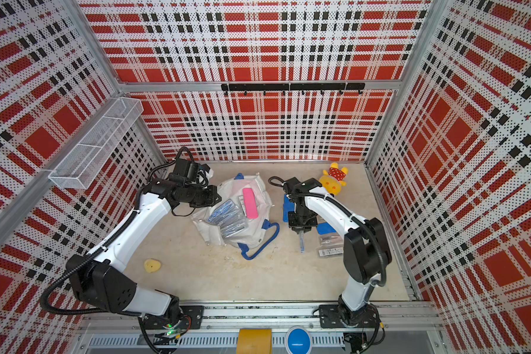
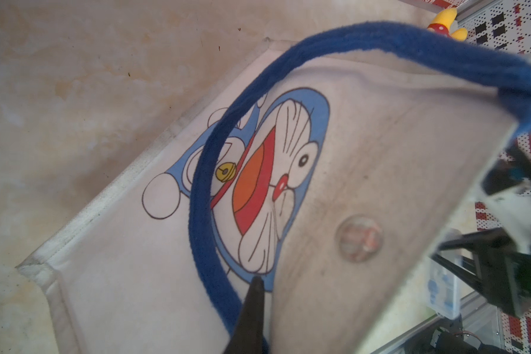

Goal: Take out the compass set from the canvas bag
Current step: Place the compass set at the center of the board.

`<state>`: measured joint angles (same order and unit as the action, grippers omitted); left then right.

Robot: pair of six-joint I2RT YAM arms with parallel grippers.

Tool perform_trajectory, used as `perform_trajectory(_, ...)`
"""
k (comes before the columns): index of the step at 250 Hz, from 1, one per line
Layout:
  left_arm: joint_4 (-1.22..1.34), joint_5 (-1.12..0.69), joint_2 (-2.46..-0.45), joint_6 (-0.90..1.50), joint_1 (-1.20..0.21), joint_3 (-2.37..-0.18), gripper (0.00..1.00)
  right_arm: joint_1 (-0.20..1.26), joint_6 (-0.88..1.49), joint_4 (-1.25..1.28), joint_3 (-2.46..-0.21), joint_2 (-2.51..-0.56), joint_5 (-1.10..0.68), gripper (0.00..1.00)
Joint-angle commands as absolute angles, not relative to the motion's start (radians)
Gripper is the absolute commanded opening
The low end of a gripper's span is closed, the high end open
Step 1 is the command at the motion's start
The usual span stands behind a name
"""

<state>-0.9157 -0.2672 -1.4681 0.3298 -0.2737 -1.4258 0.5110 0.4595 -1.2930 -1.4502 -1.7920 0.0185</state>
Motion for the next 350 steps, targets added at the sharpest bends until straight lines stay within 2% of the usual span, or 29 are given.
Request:
perform_trajectory(1,-0.945,-0.285,-1.431,0.32,-0.262,-1.451,0.0,0.514,0.464,-1.277,-1.439,-1.861,0.127,0.05)
perform_trajectory(85,-0.946,-0.298,-1.414,0.315,-0.255,-1.435,0.0,0.511,0.496,-1.256,-1.478,-2.025,0.225,0.09)
perform_trajectory(198,-0.948,-0.303,-1.389,0.32,-0.252,-1.4,0.0,0.458,0.527,-1.27,-1.525,-2.089,0.302,0.18)
perform_trajectory(229,-0.947,-0.302,-1.389,0.327,-0.253,-1.399,0.0,0.457,0.518,-1.254,-1.536,-2.087,0.29,0.28)
perform_trajectory(278,-0.948,-0.295,-1.388,0.338,-0.262,-1.4,0.0,0.456,0.506,-1.204,-1.528,-2.035,0.234,0.5)
perform_trajectory(322,-0.948,-0.285,-1.388,0.349,-0.271,-1.402,0.0,0.453,0.518,-1.196,-1.536,-1.946,0.229,0.57)
perform_trajectory(350,-0.947,-0.278,-1.389,0.352,-0.276,-1.407,0.0,0.451,0.529,-1.218,-1.562,-1.879,0.231,0.58)
